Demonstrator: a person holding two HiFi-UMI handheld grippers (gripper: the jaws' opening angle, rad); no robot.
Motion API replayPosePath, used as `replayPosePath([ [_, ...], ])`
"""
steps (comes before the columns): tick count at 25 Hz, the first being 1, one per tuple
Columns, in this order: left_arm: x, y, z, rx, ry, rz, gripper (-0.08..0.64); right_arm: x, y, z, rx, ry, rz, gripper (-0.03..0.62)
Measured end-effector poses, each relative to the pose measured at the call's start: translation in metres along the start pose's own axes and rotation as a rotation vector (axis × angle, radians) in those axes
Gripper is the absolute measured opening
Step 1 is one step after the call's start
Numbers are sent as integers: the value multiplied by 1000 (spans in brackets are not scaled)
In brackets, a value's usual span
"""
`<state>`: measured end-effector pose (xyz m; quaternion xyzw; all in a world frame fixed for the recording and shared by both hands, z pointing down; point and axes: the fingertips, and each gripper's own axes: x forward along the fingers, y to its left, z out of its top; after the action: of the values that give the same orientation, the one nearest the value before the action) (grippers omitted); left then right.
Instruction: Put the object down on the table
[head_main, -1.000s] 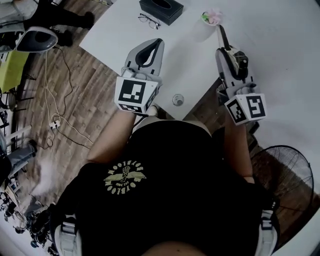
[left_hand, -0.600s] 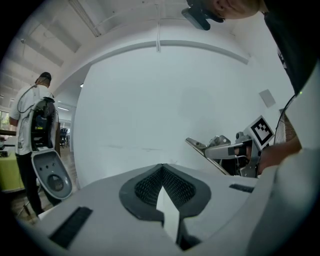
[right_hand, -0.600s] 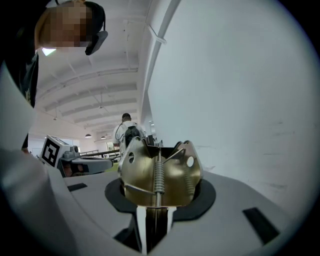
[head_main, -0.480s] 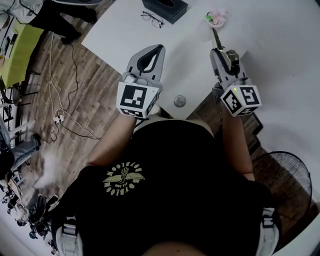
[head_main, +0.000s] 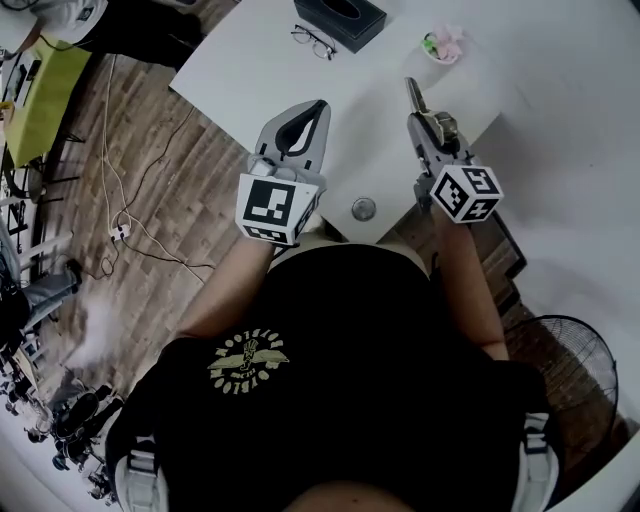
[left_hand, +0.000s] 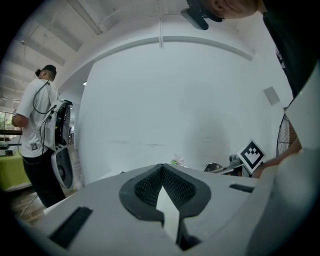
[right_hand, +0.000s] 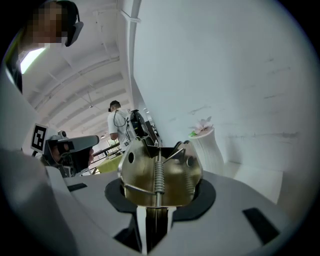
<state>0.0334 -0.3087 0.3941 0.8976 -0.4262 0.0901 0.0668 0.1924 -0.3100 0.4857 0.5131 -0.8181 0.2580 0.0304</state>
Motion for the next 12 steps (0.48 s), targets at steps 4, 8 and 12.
replayPosePath([
  [4,-5,7,-5,-8,13,15,6,13,-4,-23,17,54,1,127],
  [8,-10,14,-5,-14,6,38,6,24,-8,-41,27,96,4,127],
  [12,-14,19,-10,-20,16,54,6,33,-14,-61,43,135,0,127],
])
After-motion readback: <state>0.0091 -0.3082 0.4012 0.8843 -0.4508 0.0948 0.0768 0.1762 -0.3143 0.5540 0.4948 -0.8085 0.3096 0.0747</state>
